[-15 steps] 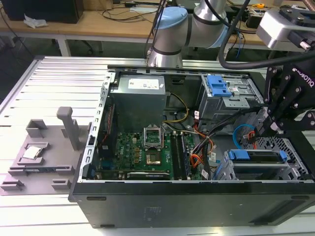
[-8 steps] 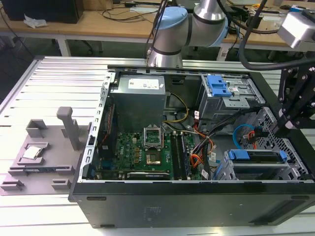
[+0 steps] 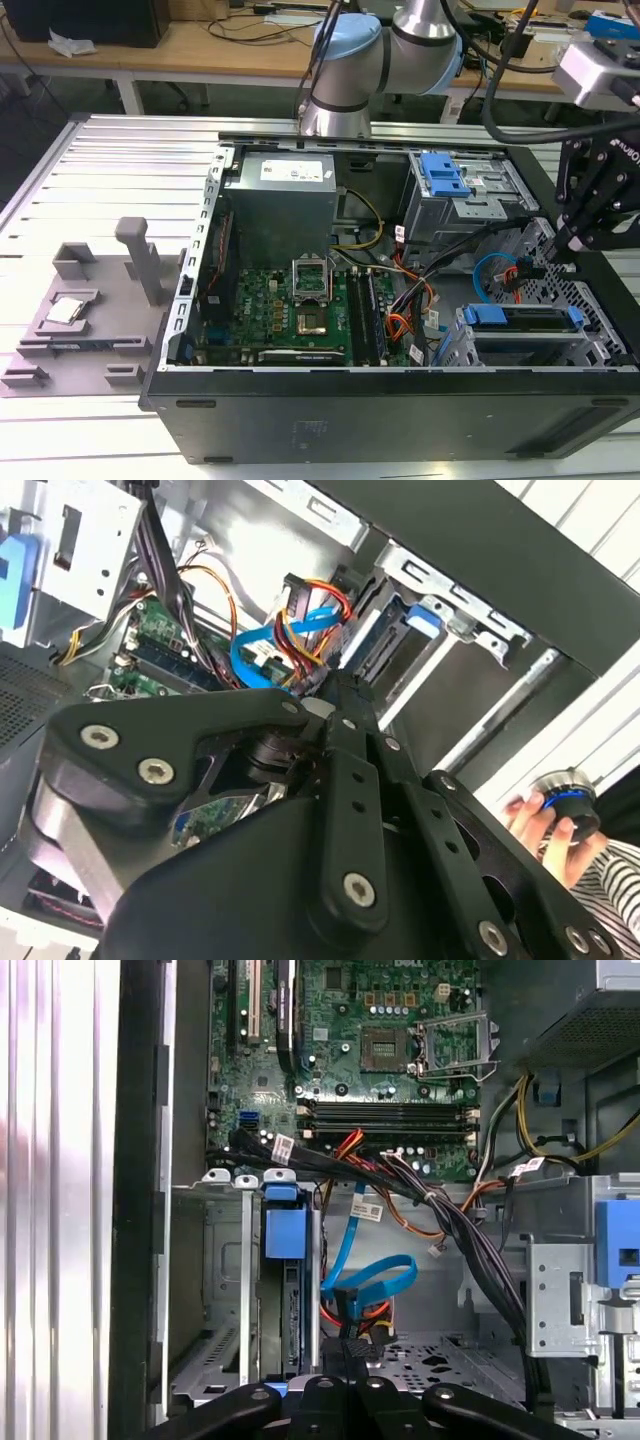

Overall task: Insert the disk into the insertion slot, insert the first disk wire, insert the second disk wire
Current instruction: 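Insert the first disk wire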

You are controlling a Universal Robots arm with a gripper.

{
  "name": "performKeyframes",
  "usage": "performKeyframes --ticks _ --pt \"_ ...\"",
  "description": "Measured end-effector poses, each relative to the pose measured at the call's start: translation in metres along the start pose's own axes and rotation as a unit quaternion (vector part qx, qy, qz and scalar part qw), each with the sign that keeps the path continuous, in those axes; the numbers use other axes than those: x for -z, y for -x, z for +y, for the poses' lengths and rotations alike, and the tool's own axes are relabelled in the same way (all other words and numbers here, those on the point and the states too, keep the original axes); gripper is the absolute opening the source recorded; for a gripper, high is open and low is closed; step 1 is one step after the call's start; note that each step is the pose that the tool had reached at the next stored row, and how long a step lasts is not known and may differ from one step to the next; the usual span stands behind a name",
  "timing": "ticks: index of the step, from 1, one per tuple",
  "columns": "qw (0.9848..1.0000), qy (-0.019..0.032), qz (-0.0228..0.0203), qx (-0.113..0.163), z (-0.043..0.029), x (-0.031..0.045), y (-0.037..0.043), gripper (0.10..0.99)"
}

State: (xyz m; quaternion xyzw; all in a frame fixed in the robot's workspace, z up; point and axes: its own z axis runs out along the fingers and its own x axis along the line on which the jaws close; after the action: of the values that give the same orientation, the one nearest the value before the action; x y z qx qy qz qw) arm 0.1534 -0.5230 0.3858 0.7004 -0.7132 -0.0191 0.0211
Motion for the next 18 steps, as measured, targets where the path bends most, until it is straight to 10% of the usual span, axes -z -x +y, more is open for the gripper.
performKeyframes --ticks 18 --pt "1.0 0.0007 -0.0003 -0.004 -0.0028 -0.0152 0.0061 0.302"
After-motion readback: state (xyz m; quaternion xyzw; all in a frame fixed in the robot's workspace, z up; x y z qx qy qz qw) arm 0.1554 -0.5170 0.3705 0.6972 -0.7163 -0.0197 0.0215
